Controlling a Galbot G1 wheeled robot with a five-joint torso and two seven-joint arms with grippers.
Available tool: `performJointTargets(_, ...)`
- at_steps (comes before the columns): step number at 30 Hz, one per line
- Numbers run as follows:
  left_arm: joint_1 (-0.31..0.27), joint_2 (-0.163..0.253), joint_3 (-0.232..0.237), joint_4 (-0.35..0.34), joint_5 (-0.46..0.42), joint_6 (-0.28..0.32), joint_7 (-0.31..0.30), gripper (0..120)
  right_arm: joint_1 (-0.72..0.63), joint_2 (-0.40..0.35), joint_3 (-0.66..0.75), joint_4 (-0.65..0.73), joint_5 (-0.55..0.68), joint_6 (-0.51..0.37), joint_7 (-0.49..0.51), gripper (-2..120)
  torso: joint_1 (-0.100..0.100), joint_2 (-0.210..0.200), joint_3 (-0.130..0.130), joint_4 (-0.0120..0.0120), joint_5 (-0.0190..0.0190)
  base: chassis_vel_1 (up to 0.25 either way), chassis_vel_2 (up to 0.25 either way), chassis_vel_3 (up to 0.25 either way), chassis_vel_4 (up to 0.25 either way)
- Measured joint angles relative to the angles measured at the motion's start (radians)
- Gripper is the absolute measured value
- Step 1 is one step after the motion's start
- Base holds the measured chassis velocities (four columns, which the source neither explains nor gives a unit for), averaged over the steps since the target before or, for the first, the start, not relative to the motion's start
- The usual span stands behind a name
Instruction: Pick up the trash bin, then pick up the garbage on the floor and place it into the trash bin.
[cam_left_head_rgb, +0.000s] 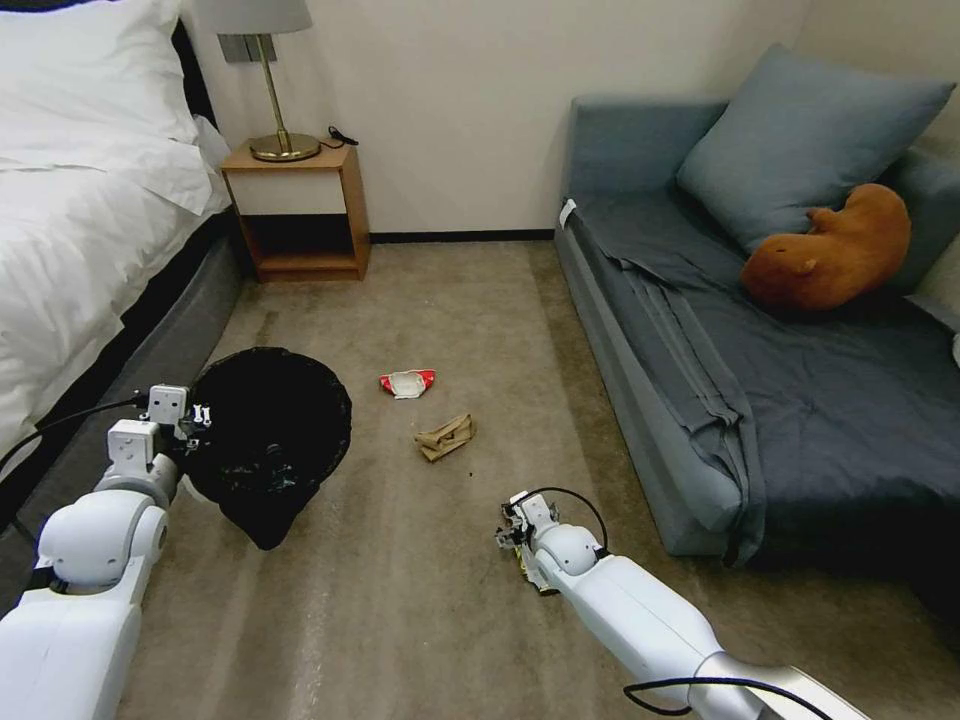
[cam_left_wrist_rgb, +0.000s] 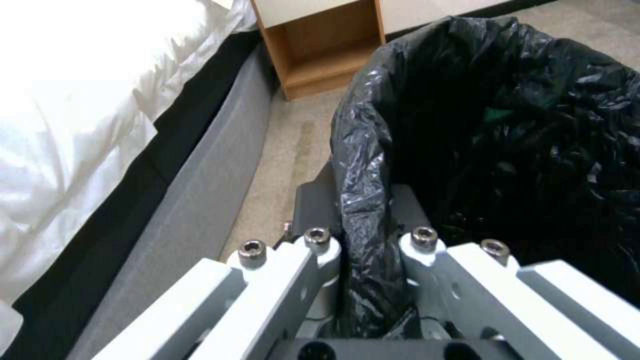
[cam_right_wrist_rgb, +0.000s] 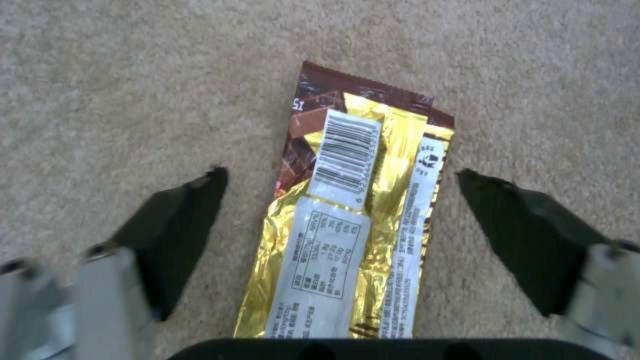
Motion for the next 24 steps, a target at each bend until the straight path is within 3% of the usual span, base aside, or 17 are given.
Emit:
performJointTargets(10, 0.009, -0.003, -0.002, -0.014, -0.003, 0.001, -0.001, 4, -0.009, 0.001, 0.012, -0.013, -0.02, 0.004, -0.015, 64, 0.0, 0.0, 0.0, 0.0, 0.0, 0.0, 0.0, 0.0, 0.0)
performJointTargets(12, 0.009, -0.003, -0.003, -0.018, -0.005, 0.002, -0.001, 4, -0.01, 0.0, 0.014, -0.013, -0.02, 0.003, -0.018, 50, 0.0, 0.0, 0.0, 0.0, 0.0, 0.0, 0.0, 0.0, 0.0)
performJointTargets(24, 0.021, 0.003, -0.01, -0.037, -0.02, 0.003, -0.002, 4, -0.031, 0.0, 0.029, -0.014, -0.041, -0.004, -0.037, 9, 0.0, 0.0, 0.0, 0.0, 0.0, 0.0, 0.0, 0.0, 0.0)
